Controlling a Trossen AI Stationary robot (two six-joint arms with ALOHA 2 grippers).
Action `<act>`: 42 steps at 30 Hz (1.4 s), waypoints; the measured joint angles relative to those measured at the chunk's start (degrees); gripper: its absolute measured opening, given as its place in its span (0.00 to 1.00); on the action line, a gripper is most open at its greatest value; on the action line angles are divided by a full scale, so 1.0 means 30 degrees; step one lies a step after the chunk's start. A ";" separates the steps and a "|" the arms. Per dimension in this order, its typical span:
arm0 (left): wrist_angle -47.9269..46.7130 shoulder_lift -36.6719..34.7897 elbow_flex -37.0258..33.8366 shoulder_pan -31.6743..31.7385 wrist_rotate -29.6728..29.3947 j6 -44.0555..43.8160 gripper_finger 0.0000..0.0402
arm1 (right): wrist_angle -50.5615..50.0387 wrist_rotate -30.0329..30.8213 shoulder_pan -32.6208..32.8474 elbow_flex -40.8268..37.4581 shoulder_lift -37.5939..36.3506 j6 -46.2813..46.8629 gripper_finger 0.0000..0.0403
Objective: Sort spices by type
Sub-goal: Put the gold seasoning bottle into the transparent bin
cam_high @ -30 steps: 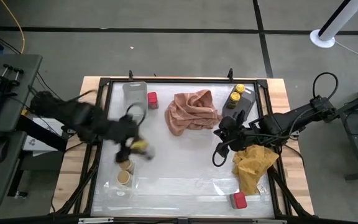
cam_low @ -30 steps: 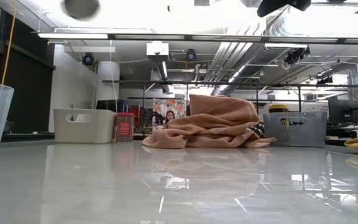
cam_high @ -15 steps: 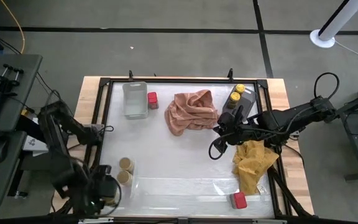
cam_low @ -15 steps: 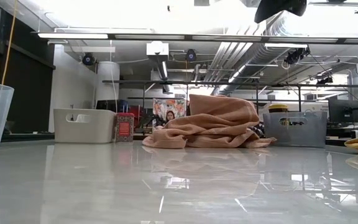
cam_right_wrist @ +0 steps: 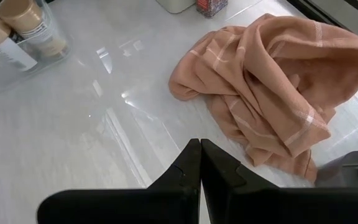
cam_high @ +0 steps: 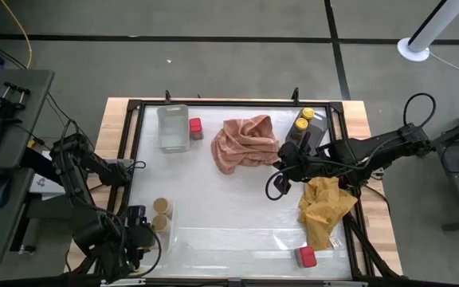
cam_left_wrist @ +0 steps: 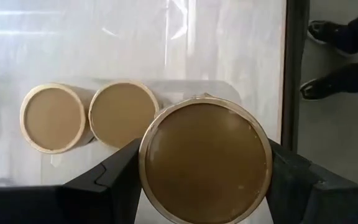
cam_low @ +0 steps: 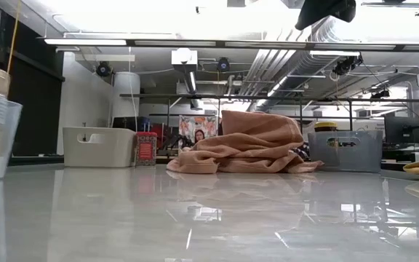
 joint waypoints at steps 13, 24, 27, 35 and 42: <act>0.0609 0.0485 -0.0002 0.0068 -0.0864 0.0153 0.58 | -0.0059 -0.0051 0.0000 0.0000 -0.0007 -0.0299 0.00; 0.1602 0.2330 -0.0002 0.0142 -0.0504 0.0860 0.67 | -0.0073 -0.0036 0.0000 0.0000 -0.0007 -0.0470 0.00; 0.1609 0.2625 -0.0002 0.0259 -0.0448 0.0863 0.70 | -0.0073 -0.0031 0.0000 0.0000 -0.0007 -0.0504 0.00; 0.1646 0.2696 0.0005 0.0712 -0.0353 0.0267 0.72 | -0.0073 -0.0036 0.0000 0.0000 -0.0007 -0.0481 0.00; 0.1727 0.2696 0.0005 0.0964 0.0516 0.0179 0.72 | -0.0073 0.0008 0.0000 0.0000 -0.0007 -0.0588 0.00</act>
